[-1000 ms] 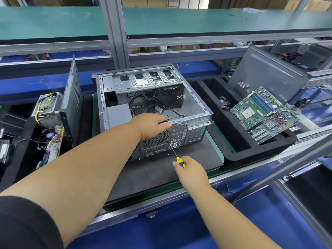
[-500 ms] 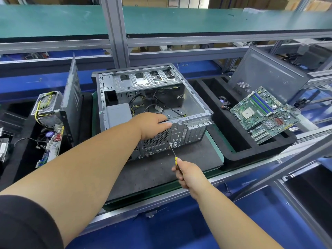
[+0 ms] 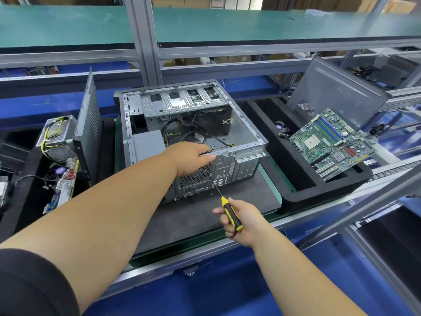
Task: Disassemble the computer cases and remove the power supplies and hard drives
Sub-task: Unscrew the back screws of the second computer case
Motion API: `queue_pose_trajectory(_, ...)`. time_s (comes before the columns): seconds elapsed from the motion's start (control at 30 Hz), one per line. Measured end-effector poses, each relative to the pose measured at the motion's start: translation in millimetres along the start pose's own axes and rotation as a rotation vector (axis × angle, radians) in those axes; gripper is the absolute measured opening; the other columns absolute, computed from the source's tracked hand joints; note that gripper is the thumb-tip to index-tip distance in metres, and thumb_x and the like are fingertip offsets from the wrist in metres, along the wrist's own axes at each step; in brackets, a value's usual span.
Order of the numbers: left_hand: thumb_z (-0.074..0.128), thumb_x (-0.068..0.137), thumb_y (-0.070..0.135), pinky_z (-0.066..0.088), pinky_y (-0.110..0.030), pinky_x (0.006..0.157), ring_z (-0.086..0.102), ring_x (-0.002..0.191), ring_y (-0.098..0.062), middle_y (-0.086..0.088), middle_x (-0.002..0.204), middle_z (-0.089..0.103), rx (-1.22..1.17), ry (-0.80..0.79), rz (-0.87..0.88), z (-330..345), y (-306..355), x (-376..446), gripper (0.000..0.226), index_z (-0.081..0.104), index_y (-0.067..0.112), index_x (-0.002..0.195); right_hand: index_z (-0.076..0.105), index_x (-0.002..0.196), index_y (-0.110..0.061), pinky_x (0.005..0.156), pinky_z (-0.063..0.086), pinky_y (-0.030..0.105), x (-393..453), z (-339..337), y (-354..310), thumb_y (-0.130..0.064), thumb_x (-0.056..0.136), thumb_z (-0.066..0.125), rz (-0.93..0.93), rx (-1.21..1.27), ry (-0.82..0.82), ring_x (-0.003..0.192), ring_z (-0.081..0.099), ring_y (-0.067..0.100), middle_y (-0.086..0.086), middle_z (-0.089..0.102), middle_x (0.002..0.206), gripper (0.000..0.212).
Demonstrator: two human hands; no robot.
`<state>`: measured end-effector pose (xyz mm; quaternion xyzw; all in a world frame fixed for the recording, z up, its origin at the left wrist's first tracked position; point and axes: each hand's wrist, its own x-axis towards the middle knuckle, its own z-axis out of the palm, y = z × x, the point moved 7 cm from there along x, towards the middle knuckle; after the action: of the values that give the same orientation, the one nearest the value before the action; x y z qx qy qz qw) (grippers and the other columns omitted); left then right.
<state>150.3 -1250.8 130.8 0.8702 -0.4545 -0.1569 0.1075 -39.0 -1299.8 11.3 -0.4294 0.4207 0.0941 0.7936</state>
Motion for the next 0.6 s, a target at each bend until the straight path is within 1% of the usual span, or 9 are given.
queue_pose_trajectory(0.03,0.035,0.101,0.054,0.043,-0.034,0.09,0.055,0.106,-0.021,0.0,0.122,0.063,0.001,0.001,-0.001,0,0,0,0.042,0.056,0.03,0.129,0.066,0.085,-0.005,0.049,0.024,0.026,0,3,2,-0.041,0.104,0.037,0.039,0.09,-0.061,0.043,0.03,0.014,0.002,0.046,0.053,0.05)
queue_pose_trajectory(0.1,0.035,0.101,0.054,0.044,-0.035,0.092,0.055,0.11,-0.022,0.0,0.124,0.062,0.0,0.001,-0.004,-1,1,-1,0.043,0.056,0.03,0.13,0.065,0.082,-0.007,0.05,0.028,0.026,0,4,4,-0.04,0.104,0.039,0.049,0.113,-0.086,0.045,0.034,0.014,0.0,0.043,0.053,0.048)
queue_pose_trajectory(0.23,0.035,0.101,0.053,0.044,-0.037,0.094,0.055,0.111,-0.023,-0.001,0.125,0.062,0.008,-0.003,0.001,-1,2,-1,0.043,0.056,0.029,0.13,0.069,0.084,-0.008,0.047,0.032,0.023,3,-4,7,-0.041,0.103,0.047,0.0,0.046,0.038,0.045,0.04,0.011,-0.001,0.048,0.054,0.044)
queue_pose_trajectory(0.33,0.035,0.101,0.054,0.044,-0.037,0.096,0.055,0.113,-0.023,-0.001,0.127,0.061,0.011,-0.004,-0.004,-1,2,-1,0.044,0.055,0.029,0.132,0.07,0.087,-0.01,0.046,0.037,0.02,3,-10,6,-0.036,0.099,0.058,-0.07,-0.034,0.153,0.047,0.043,0.009,-0.001,0.052,0.058,0.031)
queue_pose_trajectory(0.43,0.035,0.101,0.054,0.044,-0.038,0.097,0.055,0.112,-0.023,-0.001,0.126,0.062,0.006,0.0,-0.007,-1,2,-2,0.043,0.056,0.029,0.13,0.063,0.096,-0.011,0.052,0.043,0.025,-4,-15,-10,-0.029,0.094,0.065,-0.27,-0.387,0.327,0.053,0.049,0.011,0.001,0.057,0.068,0.018)
queue_pose_trajectory(0.47,0.036,0.101,0.054,0.044,-0.038,0.097,0.055,0.113,-0.023,0.0,0.126,0.062,0.003,0.001,-0.007,-2,2,-2,0.043,0.056,0.029,0.13,0.06,0.095,-0.014,0.054,0.043,0.026,-8,-16,-17,-0.031,0.094,0.064,-0.346,-0.573,0.406,0.056,0.051,0.013,0.0,0.058,0.072,0.018)
queue_pose_trajectory(0.53,0.036,0.101,0.054,0.044,-0.037,0.096,0.055,0.113,-0.023,0.0,0.127,0.062,-0.003,0.002,-0.007,-2,2,-2,0.044,0.056,0.029,0.131,0.052,0.093,-0.019,0.052,0.035,0.026,-15,-13,-27,-0.038,0.096,0.059,-0.47,-0.922,0.532,0.065,0.053,0.014,-0.005,0.059,0.078,0.02)
queue_pose_trajectory(0.57,0.036,0.101,0.054,0.044,-0.037,0.096,0.055,0.113,-0.023,0.0,0.127,0.062,-0.005,0.001,-0.005,-1,2,-2,0.044,0.056,0.029,0.131,0.051,0.093,-0.02,0.052,0.033,0.026,-15,-11,-28,-0.041,0.098,0.055,-0.502,-0.995,0.546,0.068,0.053,0.014,-0.005,0.059,0.08,0.022)
queue_pose_trajectory(0.6,0.036,0.101,0.054,0.044,-0.037,0.095,0.055,0.113,-0.023,-0.001,0.126,0.062,-0.005,0.001,-0.002,-1,2,-2,0.043,0.057,0.029,0.13,0.052,0.092,-0.02,0.053,0.034,0.027,-14,-10,-26,-0.043,0.1,0.05,-0.497,-0.985,0.519,0.068,0.053,0.014,-0.004,0.061,0.08,0.025)
